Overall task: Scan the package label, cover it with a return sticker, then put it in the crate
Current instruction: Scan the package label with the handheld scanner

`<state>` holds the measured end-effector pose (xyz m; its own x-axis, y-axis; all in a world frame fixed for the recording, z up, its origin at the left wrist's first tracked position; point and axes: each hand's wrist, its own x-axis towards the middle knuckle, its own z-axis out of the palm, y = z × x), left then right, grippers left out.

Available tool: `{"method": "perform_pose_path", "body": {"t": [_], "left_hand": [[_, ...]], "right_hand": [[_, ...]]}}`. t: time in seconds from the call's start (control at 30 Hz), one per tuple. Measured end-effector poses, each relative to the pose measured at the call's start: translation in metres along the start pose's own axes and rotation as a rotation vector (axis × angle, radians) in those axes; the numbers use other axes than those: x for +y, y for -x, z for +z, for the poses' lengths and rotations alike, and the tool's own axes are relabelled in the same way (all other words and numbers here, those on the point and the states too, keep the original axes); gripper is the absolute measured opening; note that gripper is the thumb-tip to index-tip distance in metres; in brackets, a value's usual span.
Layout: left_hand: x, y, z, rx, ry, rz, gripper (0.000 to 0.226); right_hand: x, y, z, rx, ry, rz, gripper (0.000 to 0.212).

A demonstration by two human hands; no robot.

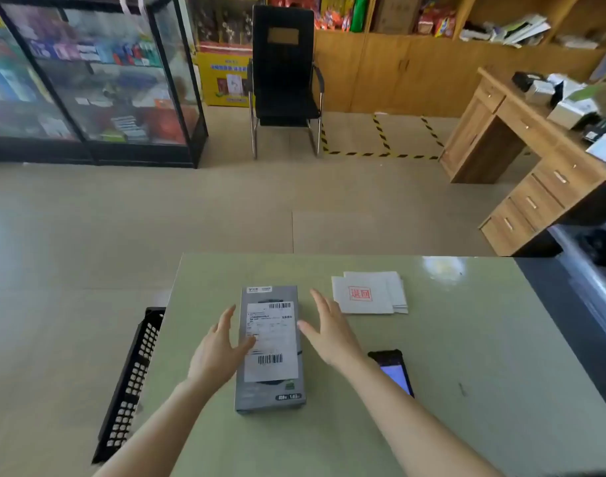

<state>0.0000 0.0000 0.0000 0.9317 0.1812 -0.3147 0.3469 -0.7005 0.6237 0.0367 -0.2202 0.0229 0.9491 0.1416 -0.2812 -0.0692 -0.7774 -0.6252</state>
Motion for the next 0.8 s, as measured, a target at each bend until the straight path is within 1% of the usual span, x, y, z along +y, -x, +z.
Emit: {"method": "perform_pose_path", "body": {"t": [0.1, 0.17, 0.27, 0.33, 0.5, 0.57, 0.63, 0.67, 0.7, 0.8], "left_hand": [[-0.001, 0.008, 0.015, -0.068, 0.072, -0.035, 0.079], [-0.003, 0.015, 0.025, -0.097, 0.126, -0.064, 0.077], [-0.004, 0.023, 0.037, -0.07, 0.17, -0.092, 0.082], [-0.002, 0.027, 0.043, -0.057, 0.18, -0.107, 0.085], [0.004, 0.033, 0.053, -0.077, 0.151, -0.078, 0.087], [0.007, 0.035, 0.059, -0.086, 0.139, -0.056, 0.088], [0.009, 0.038, 0.063, -0.094, 0.143, -0.033, 0.089], [0.009, 0.038, 0.064, -0.093, 0.145, -0.03, 0.09], [0.008, 0.039, 0.065, -0.092, 0.146, -0.028, 0.09], [0.005, 0.037, 0.066, -0.106, 0.137, -0.027, 0.091]], "right_hand": [[0.004, 0.01, 0.024, -0.112, -0.07, 0.089, 0.073], [0.01, 0.017, 0.041, -0.154, -0.135, 0.119, 0.075], [0.014, 0.022, 0.056, -0.154, -0.226, 0.141, 0.079], [0.016, 0.025, 0.061, -0.148, -0.286, 0.166, 0.078], [0.031, 0.035, 0.058, -0.109, -0.353, 0.189, 0.074], [0.038, 0.039, 0.053, -0.127, -0.384, 0.191, 0.07], [0.049, 0.042, 0.043, -0.13, -0.375, 0.18, 0.062], [0.057, 0.044, 0.037, -0.096, -0.348, 0.182, 0.059], [0.07, 0.047, 0.031, -0.021, -0.288, 0.197, 0.057], [0.118, 0.06, 0.011, 0.26, 0.036, 0.346, 0.065]]}}
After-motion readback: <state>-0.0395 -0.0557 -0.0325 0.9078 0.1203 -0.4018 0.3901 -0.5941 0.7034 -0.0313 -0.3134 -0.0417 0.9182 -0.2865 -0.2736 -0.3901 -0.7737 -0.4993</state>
